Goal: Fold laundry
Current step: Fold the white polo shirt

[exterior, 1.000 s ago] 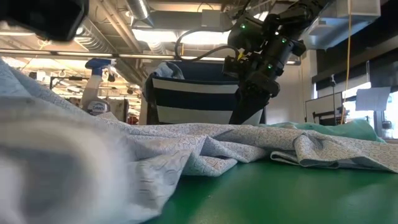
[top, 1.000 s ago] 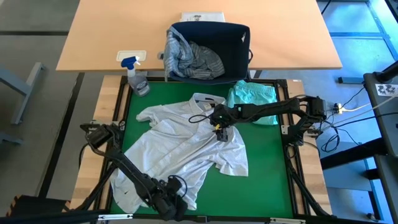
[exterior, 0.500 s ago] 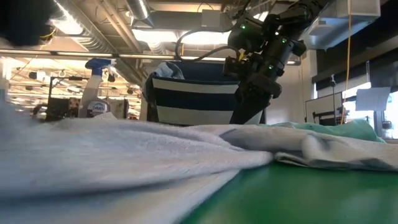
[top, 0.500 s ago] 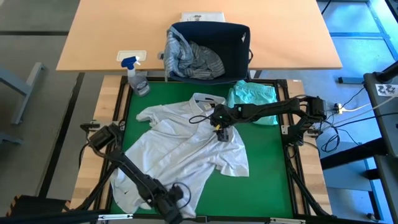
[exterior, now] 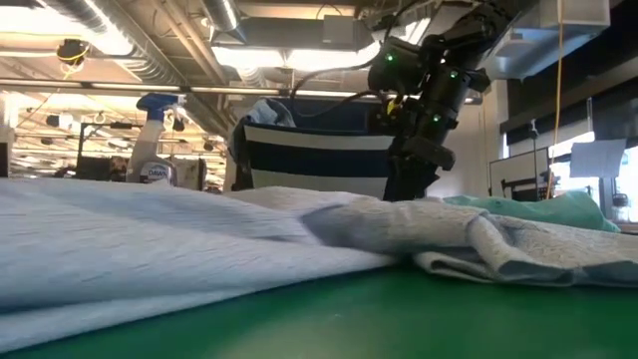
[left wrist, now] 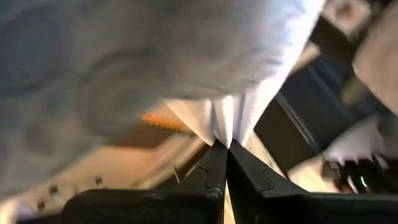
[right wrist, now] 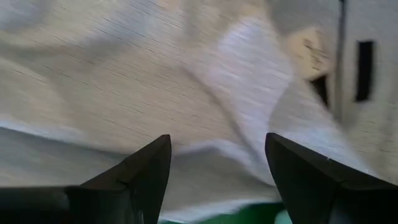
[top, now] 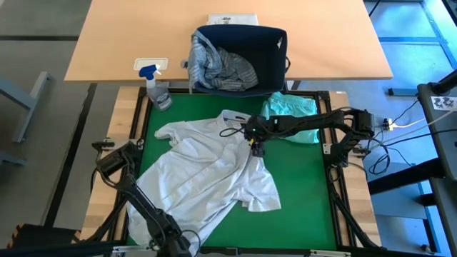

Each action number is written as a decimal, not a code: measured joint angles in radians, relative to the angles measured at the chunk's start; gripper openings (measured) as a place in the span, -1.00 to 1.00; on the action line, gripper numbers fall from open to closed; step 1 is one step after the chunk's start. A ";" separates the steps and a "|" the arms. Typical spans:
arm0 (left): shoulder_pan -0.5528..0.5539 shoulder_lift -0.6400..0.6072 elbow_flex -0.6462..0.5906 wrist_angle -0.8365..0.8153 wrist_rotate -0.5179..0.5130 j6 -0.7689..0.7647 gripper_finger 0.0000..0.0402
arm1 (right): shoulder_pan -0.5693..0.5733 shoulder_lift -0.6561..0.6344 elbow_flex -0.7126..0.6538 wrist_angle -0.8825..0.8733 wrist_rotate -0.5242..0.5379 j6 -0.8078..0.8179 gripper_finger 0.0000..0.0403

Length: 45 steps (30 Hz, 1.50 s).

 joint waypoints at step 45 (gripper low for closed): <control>-0.151 -0.409 -0.023 -0.803 -0.627 0.435 -0.91 | 0.024 0.122 0.010 0.044 -0.245 0.158 0.30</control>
